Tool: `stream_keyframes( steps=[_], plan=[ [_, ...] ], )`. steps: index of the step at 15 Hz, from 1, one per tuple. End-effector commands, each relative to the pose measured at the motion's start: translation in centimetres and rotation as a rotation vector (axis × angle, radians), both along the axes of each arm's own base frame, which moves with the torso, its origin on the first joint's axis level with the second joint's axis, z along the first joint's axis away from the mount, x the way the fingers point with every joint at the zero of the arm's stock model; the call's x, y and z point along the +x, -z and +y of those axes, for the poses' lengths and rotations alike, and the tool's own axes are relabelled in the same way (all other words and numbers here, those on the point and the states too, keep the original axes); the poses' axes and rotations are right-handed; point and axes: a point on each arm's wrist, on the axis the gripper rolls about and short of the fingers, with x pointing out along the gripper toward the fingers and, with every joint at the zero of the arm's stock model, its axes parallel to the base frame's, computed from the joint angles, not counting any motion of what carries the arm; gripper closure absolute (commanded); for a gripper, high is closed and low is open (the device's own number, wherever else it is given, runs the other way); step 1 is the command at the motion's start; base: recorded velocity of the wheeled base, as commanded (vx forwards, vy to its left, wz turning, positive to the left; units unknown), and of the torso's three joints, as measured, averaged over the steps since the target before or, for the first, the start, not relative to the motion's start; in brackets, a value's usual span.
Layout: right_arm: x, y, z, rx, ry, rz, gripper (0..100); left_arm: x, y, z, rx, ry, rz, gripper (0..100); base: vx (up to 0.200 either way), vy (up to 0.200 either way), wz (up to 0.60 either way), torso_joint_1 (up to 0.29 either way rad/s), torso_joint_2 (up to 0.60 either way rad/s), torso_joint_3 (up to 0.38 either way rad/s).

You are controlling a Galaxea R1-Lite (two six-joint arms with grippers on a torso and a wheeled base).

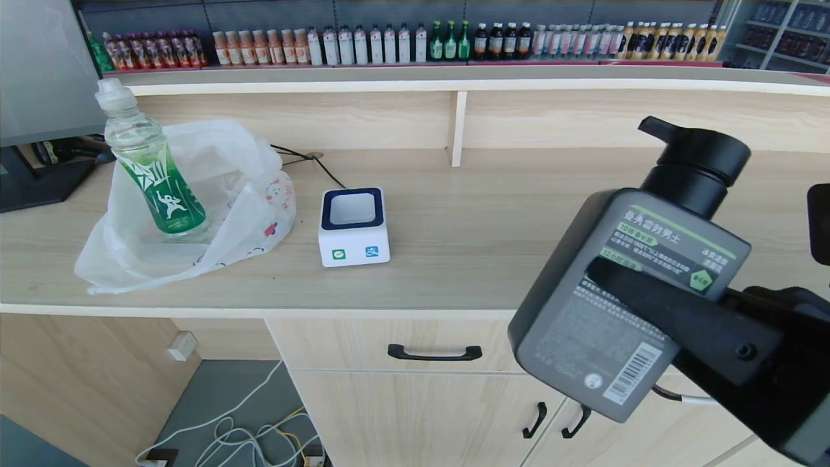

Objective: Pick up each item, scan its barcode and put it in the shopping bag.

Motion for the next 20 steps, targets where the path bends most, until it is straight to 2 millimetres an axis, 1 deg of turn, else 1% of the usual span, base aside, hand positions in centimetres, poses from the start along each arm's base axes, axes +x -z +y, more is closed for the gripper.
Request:
stream_keyframes(
  steps=[1,3,6,8,10,12,20],
  plan=[
    [1.1,1.1,1.3,-0.033,-0.048,0.026,100,0.0,0.0,0.0,0.000,0.000,-0.001,0,0.000,0.000,0.00,0.000,0.00,0.000],
    [1.6,1.7,2.0,-0.076,-0.129,0.023,100,0.0,0.0,0.0,0.000,0.000,-0.001,0,0.000,0.000,0.00,0.000,0.00,0.000],
    [1.8,2.1,2.4,-0.111,-0.206,0.014,100,0.0,0.0,0.0,0.000,0.000,-0.001,0,0.000,0.000,0.00,0.000,0.00,0.000],
    [2.5,1.7,3.2,-0.105,-0.225,-0.007,100,0.0,0.0,0.0,0.000,0.000,-0.001,0,0.000,0.000,0.00,0.000,0.00,0.000],
    [3.5,0.7,4.2,-0.077,-0.221,-0.041,100,0.0,0.0,0.0,0.000,0.000,-0.001,0,0.000,0.000,0.00,0.000,0.00,0.000],
    [3.6,0.3,4.3,-0.068,-0.229,-0.058,100,0.0,0.0,0.0,0.000,0.000,-0.001,0,0.000,0.000,0.00,0.000,0.00,0.000],
    [3.5,0.1,4.3,-0.072,-0.247,-0.072,100,0.0,0.0,0.0,0.000,0.000,-0.001,0,0.000,0.000,0.00,0.000,0.00,0.000]
  ],
)
